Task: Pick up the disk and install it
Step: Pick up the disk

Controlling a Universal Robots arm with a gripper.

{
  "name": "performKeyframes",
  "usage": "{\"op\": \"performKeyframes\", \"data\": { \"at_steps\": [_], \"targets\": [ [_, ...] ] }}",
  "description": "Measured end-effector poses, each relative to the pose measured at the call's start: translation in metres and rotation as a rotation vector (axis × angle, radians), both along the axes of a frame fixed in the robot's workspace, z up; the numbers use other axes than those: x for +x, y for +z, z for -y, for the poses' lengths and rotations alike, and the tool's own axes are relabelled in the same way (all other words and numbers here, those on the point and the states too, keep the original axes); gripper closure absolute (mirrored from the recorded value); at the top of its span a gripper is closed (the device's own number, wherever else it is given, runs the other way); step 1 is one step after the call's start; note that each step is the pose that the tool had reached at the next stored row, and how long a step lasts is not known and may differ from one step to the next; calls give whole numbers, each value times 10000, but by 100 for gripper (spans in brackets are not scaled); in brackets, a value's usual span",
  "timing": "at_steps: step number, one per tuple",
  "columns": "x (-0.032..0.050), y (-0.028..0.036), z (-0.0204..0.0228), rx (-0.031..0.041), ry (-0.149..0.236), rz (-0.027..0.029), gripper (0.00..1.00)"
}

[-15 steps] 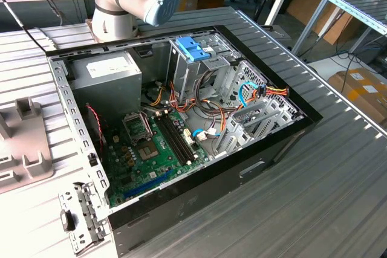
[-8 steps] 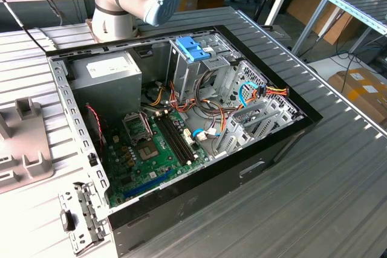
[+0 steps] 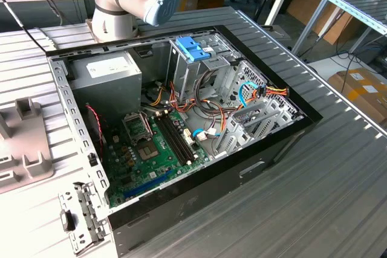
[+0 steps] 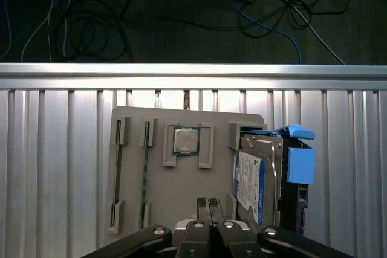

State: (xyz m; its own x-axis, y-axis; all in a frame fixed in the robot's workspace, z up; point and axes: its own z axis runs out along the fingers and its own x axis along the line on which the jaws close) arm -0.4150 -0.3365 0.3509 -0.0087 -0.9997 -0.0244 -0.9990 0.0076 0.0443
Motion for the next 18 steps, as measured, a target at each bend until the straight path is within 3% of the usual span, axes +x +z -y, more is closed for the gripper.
{"op": "performKeyframes", "data": {
  "at_steps": [4,7,9,13,18],
  "targets": [
    [0,0,0,1,1,0,89],
    [0,0,0,0,2,0,71],
    [0,0,0,0,3,0,71],
    [0,0,0,0,4,0,52],
    [0,-1,0,0,5,0,52]
  ]
}}
